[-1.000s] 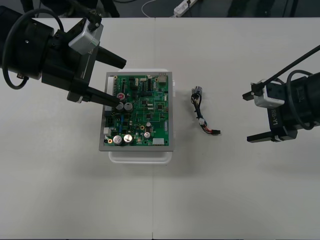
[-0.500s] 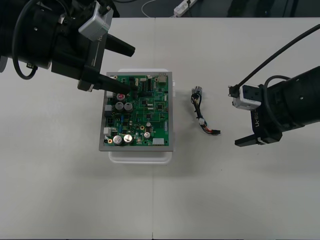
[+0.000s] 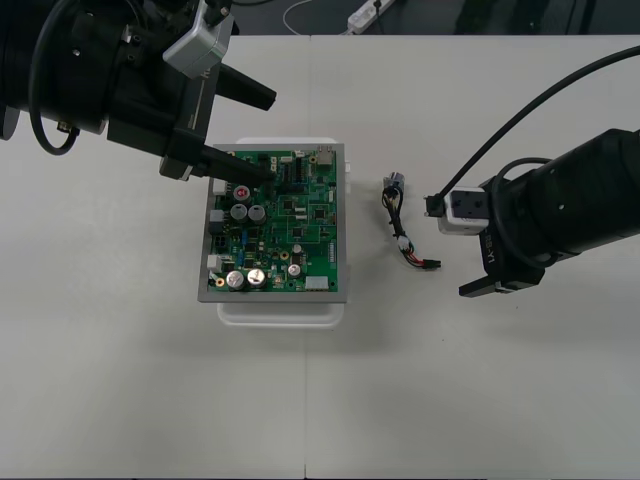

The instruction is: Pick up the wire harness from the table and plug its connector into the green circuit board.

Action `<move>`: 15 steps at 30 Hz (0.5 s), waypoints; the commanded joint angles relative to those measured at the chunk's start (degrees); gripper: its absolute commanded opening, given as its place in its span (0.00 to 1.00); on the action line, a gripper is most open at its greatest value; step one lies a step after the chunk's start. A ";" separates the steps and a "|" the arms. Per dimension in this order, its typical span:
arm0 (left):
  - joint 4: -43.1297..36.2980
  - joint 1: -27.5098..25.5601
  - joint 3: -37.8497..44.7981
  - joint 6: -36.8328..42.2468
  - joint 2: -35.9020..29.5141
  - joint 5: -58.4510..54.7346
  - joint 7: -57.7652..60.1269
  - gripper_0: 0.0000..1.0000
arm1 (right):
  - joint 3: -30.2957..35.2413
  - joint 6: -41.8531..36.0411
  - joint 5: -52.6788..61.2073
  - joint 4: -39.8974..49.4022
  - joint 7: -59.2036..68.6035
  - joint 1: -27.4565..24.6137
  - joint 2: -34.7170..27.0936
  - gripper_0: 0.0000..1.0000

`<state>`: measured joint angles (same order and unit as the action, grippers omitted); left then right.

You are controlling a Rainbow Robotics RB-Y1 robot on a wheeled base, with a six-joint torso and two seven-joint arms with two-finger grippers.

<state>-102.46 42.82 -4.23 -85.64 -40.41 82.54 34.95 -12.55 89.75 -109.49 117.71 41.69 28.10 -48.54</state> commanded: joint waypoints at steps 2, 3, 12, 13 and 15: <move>-1.87 2.71 -0.61 2.40 1.03 1.22 4.52 0.86 | -3.97 0.25 -3.19 1.47 6.57 3.63 -2.53 1.00; -1.87 2.71 -0.61 2.49 1.03 1.22 4.43 0.86 | -4.76 0.25 -3.89 1.47 7.71 4.15 -2.53 1.00; -1.87 2.80 -0.70 2.49 1.03 1.22 4.43 0.86 | -7.48 0.25 -7.15 1.47 11.40 5.56 -2.18 1.00; -1.87 2.80 -0.70 2.49 1.12 1.22 4.52 0.86 | -8.01 0.25 -8.11 1.47 11.49 5.82 -2.18 1.00; -1.78 2.71 -0.87 2.40 1.12 1.22 4.52 0.86 | -9.24 0.25 -9.69 1.47 11.49 6.26 -2.18 1.00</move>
<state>-102.48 42.82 -4.28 -85.63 -40.40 83.57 36.10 -19.61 89.75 -117.12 117.71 50.53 31.74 -48.89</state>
